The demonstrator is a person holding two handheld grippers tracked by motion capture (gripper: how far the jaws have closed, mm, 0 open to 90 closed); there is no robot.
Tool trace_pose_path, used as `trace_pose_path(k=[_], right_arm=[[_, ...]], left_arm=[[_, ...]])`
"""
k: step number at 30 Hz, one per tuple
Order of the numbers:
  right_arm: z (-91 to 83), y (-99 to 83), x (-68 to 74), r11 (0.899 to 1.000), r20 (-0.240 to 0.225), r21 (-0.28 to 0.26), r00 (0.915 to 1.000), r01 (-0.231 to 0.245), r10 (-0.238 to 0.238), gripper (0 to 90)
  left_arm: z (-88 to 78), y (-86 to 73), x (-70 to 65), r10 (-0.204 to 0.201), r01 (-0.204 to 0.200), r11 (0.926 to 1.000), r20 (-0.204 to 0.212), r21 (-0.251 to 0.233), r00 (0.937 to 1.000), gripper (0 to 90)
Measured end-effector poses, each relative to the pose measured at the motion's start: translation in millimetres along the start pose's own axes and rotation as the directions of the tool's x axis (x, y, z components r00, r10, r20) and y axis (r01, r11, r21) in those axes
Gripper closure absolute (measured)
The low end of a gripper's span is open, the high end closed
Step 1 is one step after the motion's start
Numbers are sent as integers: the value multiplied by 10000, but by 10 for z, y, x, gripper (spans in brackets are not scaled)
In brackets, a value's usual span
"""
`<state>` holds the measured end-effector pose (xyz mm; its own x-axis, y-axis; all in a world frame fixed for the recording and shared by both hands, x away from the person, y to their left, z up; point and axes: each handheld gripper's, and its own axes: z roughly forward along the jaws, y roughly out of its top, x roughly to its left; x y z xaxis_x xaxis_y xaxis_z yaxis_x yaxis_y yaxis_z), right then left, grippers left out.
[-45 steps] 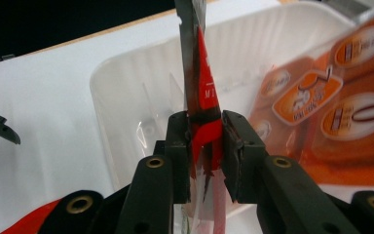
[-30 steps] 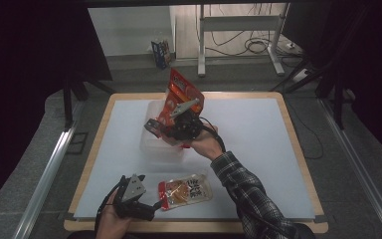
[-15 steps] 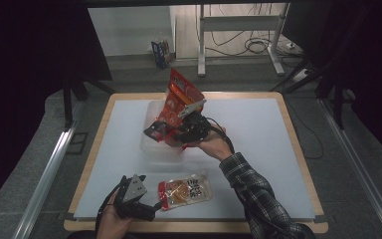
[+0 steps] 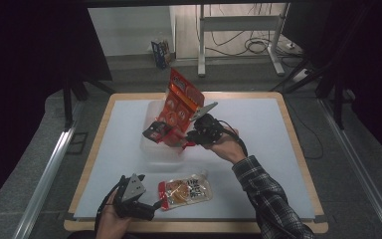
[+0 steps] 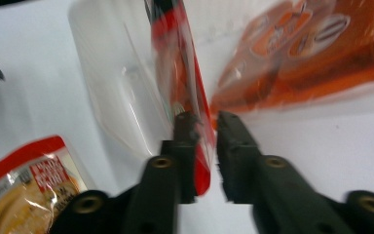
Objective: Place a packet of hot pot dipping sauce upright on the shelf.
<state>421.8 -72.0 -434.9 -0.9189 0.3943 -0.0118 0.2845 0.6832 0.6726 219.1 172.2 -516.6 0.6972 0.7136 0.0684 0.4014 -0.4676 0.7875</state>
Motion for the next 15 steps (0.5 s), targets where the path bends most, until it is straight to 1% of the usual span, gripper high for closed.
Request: trace_pose_path(k=[1,4,6,10,15], right_arm=[[9,-11,-3,9999,56,79,10000,68,-68,835],[34,-24,5,9999,112,106,9999,61,-62,878],[53,-20,11,9999,102,101,9999,58,-59,883],[113,-17,22,9998,145,154,9998,111,-113,884],[174,-25,-6,9999,90,97,9999,-106,105,884]], left_arm=[[0,0,0,0,0,10000,1,0,10000,11],[1,-1,0,-44,44,10000,-5,-36,10000,11],[-3,-1,5,16,-16,10000,-27,15,10000,11],[-1,-1,7,10,-10,10000,-22,27,10000,11],[5,-1,6,5,-5,10000,-25,49,10000,11]])
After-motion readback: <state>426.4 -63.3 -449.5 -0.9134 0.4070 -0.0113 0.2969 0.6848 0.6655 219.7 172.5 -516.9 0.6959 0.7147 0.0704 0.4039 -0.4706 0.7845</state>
